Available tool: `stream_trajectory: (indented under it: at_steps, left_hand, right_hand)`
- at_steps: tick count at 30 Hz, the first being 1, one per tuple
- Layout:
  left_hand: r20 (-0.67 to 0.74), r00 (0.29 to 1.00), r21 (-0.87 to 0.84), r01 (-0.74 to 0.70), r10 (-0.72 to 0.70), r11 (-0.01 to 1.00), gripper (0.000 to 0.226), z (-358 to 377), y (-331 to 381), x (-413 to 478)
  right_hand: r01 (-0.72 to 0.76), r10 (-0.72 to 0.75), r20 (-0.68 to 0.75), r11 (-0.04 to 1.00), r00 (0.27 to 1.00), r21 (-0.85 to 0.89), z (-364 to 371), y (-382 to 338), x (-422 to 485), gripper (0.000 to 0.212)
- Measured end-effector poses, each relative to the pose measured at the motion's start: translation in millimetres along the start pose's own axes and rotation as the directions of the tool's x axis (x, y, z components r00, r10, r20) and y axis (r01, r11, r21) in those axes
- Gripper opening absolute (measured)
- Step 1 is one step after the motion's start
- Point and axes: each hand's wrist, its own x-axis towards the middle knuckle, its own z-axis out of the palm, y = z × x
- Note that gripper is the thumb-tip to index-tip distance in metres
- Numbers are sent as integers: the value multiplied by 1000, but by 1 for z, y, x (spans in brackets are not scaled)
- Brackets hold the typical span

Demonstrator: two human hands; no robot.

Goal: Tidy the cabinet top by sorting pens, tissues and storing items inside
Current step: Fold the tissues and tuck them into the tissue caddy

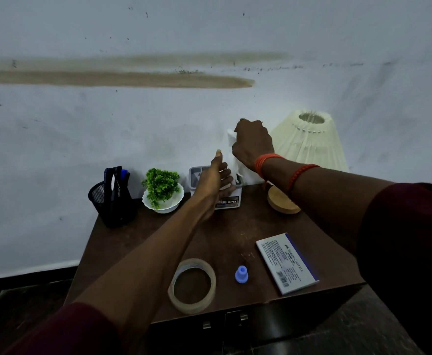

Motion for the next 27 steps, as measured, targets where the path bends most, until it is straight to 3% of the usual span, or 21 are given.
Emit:
stream_trajectory:
  at_steps: [3,9,15,22,27]
  left_hand:
    - [0,1000,3,-7,7,1000,63,-2,-1,1]
    - [7,1000,-16,-8,9,1000,61,-2,-1,-1]
    - [3,1000,-13,9,-9,1000,39,-5,-3,-3]
    - [9,1000,-30,-13,13,999,39,-8,-4,-7]
    - [24,1000,-64,-1,3,998,55,-7,-1,-11]
  right_hand:
    - [-43,41,19,997,999,62,3,-1,2,26]
    - [-130,127,34,980,991,151,1,-3,4,31]
    - [-125,122,33,986,992,111,5,-2,1,27]
    - [3,-1,45,999,999,-40,7,0,-10,16]
    - [20,-14,66,996,998,-91,15,1,-12,19]
